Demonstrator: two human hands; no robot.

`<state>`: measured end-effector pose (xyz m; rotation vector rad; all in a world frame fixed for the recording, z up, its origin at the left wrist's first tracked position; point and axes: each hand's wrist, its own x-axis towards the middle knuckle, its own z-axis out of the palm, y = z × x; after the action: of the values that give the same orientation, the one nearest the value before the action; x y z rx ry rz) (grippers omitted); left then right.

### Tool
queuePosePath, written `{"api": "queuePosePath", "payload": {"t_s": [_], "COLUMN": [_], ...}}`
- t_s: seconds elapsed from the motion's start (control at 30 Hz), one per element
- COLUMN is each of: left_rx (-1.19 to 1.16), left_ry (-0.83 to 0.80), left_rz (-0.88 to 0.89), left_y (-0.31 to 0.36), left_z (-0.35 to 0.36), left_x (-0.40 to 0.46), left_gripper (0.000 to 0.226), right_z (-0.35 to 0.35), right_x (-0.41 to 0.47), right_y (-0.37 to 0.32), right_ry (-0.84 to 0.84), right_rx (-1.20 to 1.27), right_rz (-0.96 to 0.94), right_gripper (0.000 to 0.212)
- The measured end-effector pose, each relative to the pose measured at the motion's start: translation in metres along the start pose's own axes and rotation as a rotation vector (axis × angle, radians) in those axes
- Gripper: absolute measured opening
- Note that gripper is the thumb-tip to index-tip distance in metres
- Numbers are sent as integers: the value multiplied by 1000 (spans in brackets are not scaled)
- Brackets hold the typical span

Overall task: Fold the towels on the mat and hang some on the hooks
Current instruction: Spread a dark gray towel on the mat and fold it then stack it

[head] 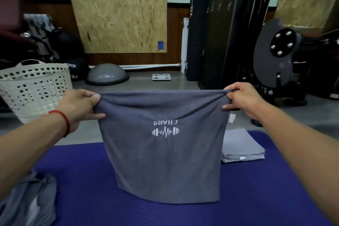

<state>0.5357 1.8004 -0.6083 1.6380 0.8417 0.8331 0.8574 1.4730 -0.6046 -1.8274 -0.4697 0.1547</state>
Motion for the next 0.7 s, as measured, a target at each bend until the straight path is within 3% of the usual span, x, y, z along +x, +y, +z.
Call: {"api": "queuePosePath", "payload": {"t_s": [0.13,0.27,0.43,0.53,0.7], "left_rx": [-47,-138,-187,-155,-20], "left_ry": [91,142,-53,-105,-208], "left_rz": [22,225,396,325,15], "left_y": [-11,9,9,-38,-185], "left_z": [25,32,9,-7,-15], "left_x": [39,48,-8,-47,-128], "left_gripper": [12,14,19,21,16], "right_z": [24,27,9,4,4], "right_x": [28,28,-13,-56,-127], "right_y": [20,6,1,40,159], "right_ry": [102,159,135,33,-227], "right_rx": [91,274,442,375,51], "right_rz": [-29,-146,-231,-196,-10], "right_gripper": [19,21,22,24,23]}}
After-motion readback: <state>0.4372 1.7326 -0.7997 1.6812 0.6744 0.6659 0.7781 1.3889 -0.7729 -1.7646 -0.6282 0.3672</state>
